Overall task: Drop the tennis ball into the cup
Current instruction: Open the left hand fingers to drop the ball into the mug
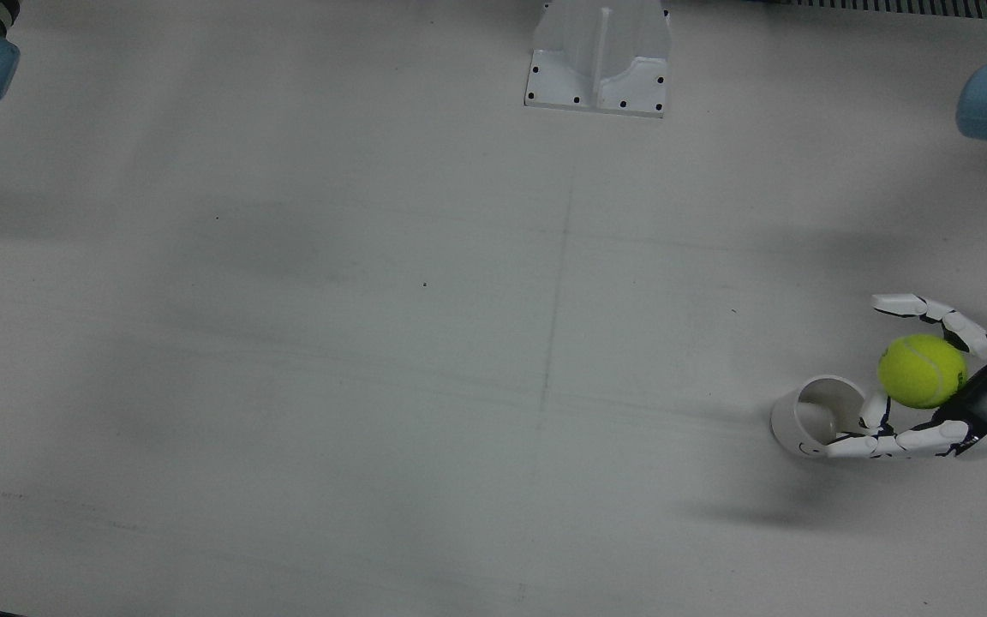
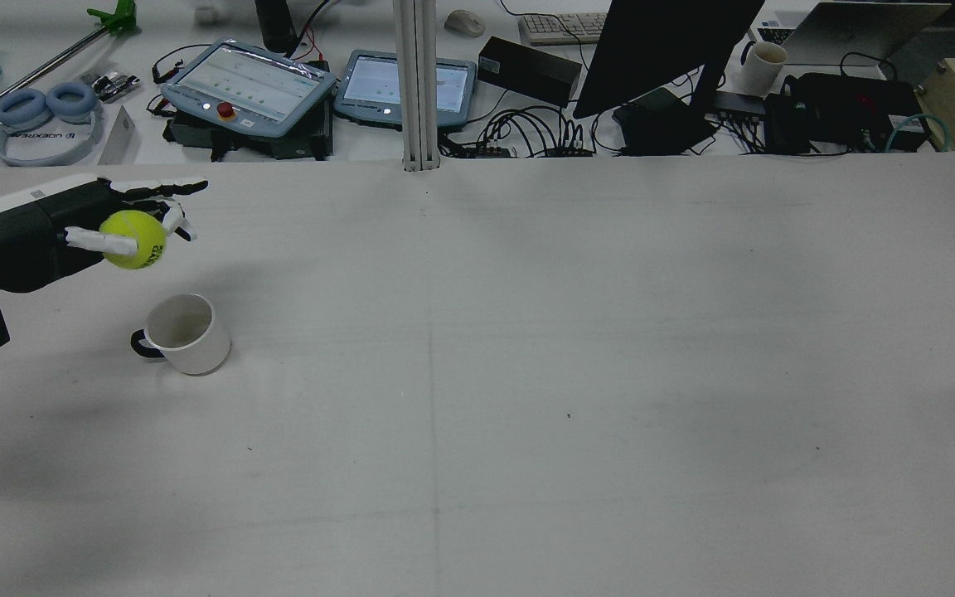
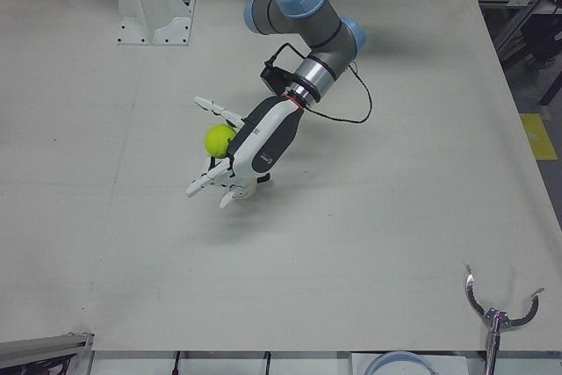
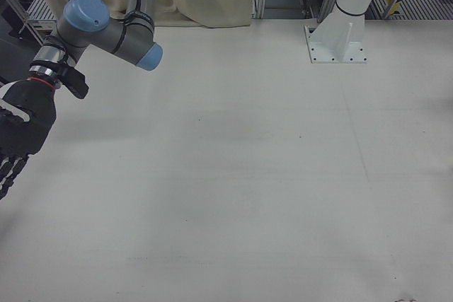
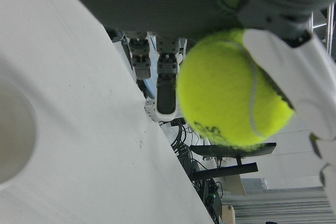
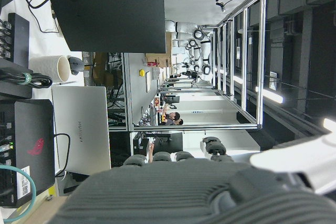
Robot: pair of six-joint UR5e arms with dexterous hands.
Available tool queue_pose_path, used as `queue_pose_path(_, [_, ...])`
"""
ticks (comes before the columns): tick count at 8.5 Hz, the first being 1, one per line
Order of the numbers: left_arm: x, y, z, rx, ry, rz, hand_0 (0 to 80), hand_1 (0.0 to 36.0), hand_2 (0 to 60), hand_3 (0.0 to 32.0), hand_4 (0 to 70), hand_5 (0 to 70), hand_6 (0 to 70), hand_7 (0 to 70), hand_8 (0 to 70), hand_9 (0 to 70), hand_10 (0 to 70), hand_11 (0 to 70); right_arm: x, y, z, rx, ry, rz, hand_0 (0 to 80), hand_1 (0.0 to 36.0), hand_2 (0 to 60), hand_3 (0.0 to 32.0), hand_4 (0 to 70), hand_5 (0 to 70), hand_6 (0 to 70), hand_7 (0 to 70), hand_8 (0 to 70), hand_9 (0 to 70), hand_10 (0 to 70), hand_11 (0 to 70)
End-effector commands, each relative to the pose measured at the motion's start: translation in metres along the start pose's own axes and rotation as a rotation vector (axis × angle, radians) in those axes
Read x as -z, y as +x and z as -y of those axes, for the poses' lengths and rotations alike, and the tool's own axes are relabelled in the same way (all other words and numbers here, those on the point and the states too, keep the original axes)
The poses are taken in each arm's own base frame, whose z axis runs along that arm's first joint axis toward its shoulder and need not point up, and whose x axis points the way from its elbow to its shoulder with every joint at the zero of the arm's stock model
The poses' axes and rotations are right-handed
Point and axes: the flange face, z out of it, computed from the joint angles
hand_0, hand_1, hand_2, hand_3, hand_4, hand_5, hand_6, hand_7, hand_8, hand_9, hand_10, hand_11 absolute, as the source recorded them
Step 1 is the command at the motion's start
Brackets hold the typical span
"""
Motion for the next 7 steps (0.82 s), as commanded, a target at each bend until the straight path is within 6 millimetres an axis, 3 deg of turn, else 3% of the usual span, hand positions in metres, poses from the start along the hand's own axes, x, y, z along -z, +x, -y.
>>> queue_pose_path(1, [-0.002, 0.001, -0.004, 0.006, -0.014, -0.006, 39.6, 10.4, 10.1, 0.0, 15.0, 0.0, 1.5, 21.3, 0.0, 2.8, 0.0, 0.0, 0.0, 0.0, -0.001, 0.0, -0.002, 0.0, 0.0, 0.0, 0.0, 0.0, 0.0, 0.0, 0.0, 0.0, 0.0, 0.0, 0.0, 0.0])
queue_pose_path(3, [-0.002, 0.003, -0.007, 0.006, -0.021, -0.008, 39.6, 11.1, 11.8, 0.0, 14.5, 0.0, 0.7, 21.8, 0.0, 2.9, 0.0, 0.0, -0.001, 0.0, -0.002, -0.001, -0.004, 0.0, 0.0, 0.0, 0.0, 0.0, 0.0, 0.0, 0.0, 0.0, 0.0, 0.0, 0.0, 0.0])
queue_pose_path(4, [-0.001, 0.012, -0.022, 0.015, -0.047, -0.02, 39.9, 12.1, 14.2, 0.0, 15.1, 0.0, 0.3, 22.5, 0.0, 3.1, 0.0, 0.0, 0.0, 0.0, -0.001, 0.0, -0.002, 0.0, 0.0, 0.0, 0.0, 0.0, 0.0, 0.0, 0.0, 0.0, 0.0, 0.0, 0.0, 0.0])
queue_pose_path(5, [0.009, 0.04, -0.044, 0.023, -0.051, -0.058, 41.1, 12.4, 15.7, 0.0, 15.8, 0.1, 2.5, 23.0, 0.0, 3.2, 0.0, 0.0, -0.001, 0.0, -0.001, 0.001, -0.002, 0.0, 0.0, 0.0, 0.0, 0.0, 0.0, 0.0, 0.0, 0.0, 0.0, 0.0, 0.0, 0.0])
queue_pose_path(6, [0.005, 0.093, -0.061, -0.001, -0.044, -0.136, 40.0, 12.3, 15.2, 0.0, 13.9, 0.0, 1.1, 22.2, 0.0, 3.0, 0.0, 0.0, 0.0, 0.0, -0.001, 0.0, -0.002, 0.0, 0.0, 0.0, 0.0, 0.0, 0.0, 0.0, 0.0, 0.0, 0.0, 0.0, 0.0, 0.0])
queue_pose_path(7, [0.01, 0.13, -0.056, -0.019, -0.02, -0.198, 31.7, 9.1, 13.1, 0.0, 10.4, 0.7, 4.1, 19.7, 0.7, 2.5, 0.0, 0.0, -0.001, 0.0, -0.001, 0.0, -0.002, 0.0, 0.0, 0.0, 0.0, 0.0, 0.0, 0.0, 0.0, 0.0, 0.0, 0.0, 0.0, 0.0])
